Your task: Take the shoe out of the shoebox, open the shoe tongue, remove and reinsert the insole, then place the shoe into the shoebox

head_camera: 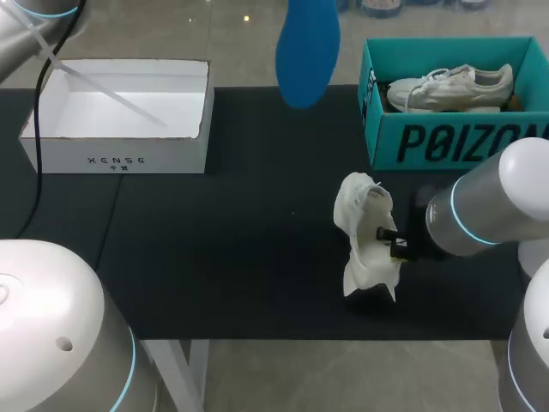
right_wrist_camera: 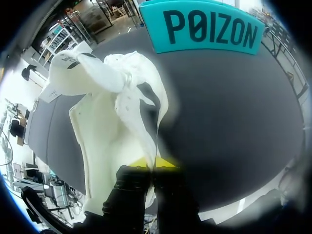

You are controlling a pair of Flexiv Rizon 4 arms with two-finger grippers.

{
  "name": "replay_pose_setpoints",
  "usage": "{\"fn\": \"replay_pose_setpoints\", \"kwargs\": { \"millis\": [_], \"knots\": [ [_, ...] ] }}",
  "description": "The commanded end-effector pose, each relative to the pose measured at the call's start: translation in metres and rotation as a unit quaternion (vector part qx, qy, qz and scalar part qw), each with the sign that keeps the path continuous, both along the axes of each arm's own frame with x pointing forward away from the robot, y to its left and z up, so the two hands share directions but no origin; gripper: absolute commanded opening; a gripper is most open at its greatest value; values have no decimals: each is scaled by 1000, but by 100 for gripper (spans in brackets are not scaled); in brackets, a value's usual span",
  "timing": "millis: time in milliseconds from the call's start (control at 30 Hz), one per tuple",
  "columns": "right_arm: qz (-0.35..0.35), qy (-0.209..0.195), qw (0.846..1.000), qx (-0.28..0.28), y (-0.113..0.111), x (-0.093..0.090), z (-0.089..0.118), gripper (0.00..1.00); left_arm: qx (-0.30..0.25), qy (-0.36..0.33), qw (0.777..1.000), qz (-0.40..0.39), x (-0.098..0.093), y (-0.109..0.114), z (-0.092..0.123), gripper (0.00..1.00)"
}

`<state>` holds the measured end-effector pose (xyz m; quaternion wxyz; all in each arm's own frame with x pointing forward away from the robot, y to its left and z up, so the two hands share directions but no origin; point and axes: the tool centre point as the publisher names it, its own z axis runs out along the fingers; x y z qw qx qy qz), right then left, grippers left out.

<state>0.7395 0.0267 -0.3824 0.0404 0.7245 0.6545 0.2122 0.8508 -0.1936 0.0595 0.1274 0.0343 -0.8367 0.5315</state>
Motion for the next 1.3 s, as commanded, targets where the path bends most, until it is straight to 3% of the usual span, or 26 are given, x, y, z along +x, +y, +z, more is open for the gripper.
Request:
{"fn": "replay_pose_setpoints", "kwargs": {
  "millis": [33,233,267,300,333,600,900,1300],
  "knots": [
    [-1,1,1000,-11,8,3,-10,0,1,0,1000,-1,1,0,0,0],
    [3,1,999,-33,8,1,-18,0,1,0,1000,-1,1,0,0,0],
    [1,-1,999,-38,8,0,-17,35,1,0,1000,-1,1,0,0,0],
    [2,-1,999,-37,9,0,-16,94,1,0,1000,-1,1,0,0,0],
    [0,-10,999,-38,9,-1,-12,100,1,0,1000,-1,1,0,0,0],
    [0,-82,997,-8,12,0,56,100,1,0,1000,-1,1,0,0,0],
    [-38,-164,986,-17,-5,23,125,100,1,0,1000,-1,1,0,0,0],
    [-38,-164,986,-17,-5,23,125,100,1,0,1000,-1,1,0,0,0]
  ]
}}
